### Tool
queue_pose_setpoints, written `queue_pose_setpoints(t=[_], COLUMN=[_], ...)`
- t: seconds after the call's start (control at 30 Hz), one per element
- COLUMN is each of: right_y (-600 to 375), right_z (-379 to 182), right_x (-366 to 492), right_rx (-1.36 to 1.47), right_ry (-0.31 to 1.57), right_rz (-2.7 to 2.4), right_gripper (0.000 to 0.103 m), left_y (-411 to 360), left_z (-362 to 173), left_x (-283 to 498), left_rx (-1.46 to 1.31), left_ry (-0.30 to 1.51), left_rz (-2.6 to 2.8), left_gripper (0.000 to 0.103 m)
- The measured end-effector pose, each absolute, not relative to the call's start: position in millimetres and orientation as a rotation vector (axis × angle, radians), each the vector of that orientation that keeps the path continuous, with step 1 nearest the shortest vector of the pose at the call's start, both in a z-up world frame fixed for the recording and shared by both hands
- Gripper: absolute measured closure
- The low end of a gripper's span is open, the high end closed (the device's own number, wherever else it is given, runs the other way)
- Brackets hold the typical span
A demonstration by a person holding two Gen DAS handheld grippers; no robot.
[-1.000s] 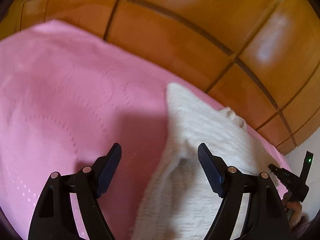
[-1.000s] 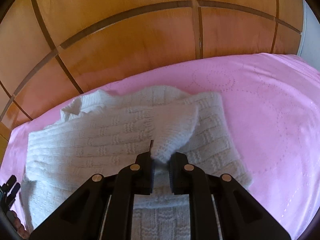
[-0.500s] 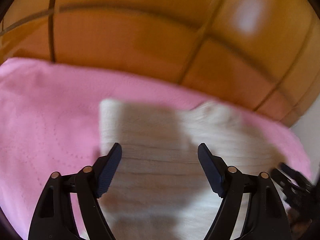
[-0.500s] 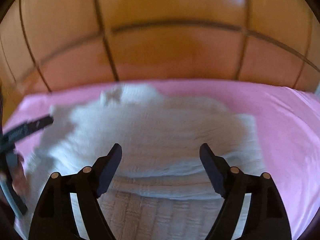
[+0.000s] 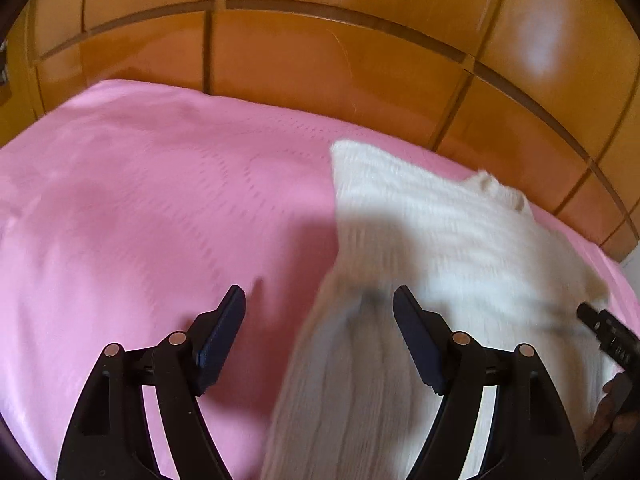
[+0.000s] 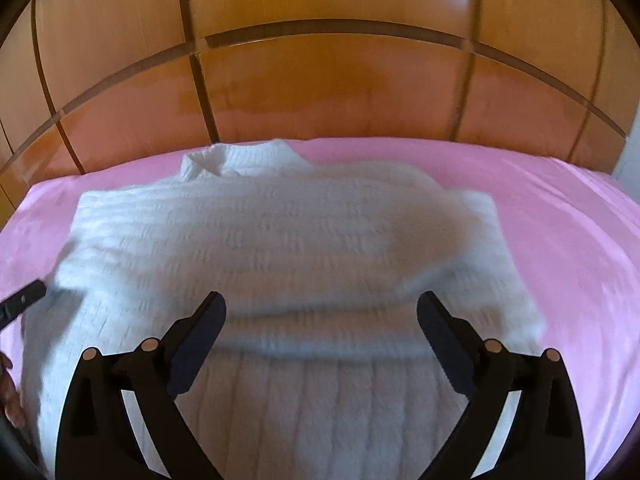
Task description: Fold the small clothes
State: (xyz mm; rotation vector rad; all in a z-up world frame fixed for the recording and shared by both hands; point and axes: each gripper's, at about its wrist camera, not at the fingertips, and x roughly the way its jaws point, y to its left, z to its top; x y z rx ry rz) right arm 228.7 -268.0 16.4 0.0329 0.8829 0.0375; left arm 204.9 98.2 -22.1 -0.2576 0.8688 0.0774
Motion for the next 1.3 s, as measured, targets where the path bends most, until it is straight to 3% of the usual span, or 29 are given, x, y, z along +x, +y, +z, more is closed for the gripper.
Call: queue_pose_setpoints(t=[0.4,0.77,1.2,1.27,1.3], right_y=[-308.5,-369.8,-375.7,-376.6,-376.7], right_z=[10.3,6.9,5.5,3.3,2.3], right_x=[135.4,88.4,24.5,8.4,1.8], right_rx=[0.050,0.241,0.321,0.341,0.349], right_ry=[0.969,0.991,1.040,1.058,1.068], right_rz=[0.027,-0.028,0.137,0.172,0.180], right_gripper=[0.003,0.002,0.002,0.006,0.014], left_y=[84.3,85.8,100.6,105.9,107.7], left_z=[-16.9,-17.4,-33.0,-33.7,-34.4], left_x=[108.5,66.9,22.0,10.7,5.8], left_rx=[-0.233,-0.211,-0.209,-0.236,-0.257], left_ry=[0.862,0.887,1.007,1.027,1.038], left_rz=[0.019,0.007,-0.096,-0.127,-0.160], left_gripper=[0.028,0.028,0.028,0.028,0.029])
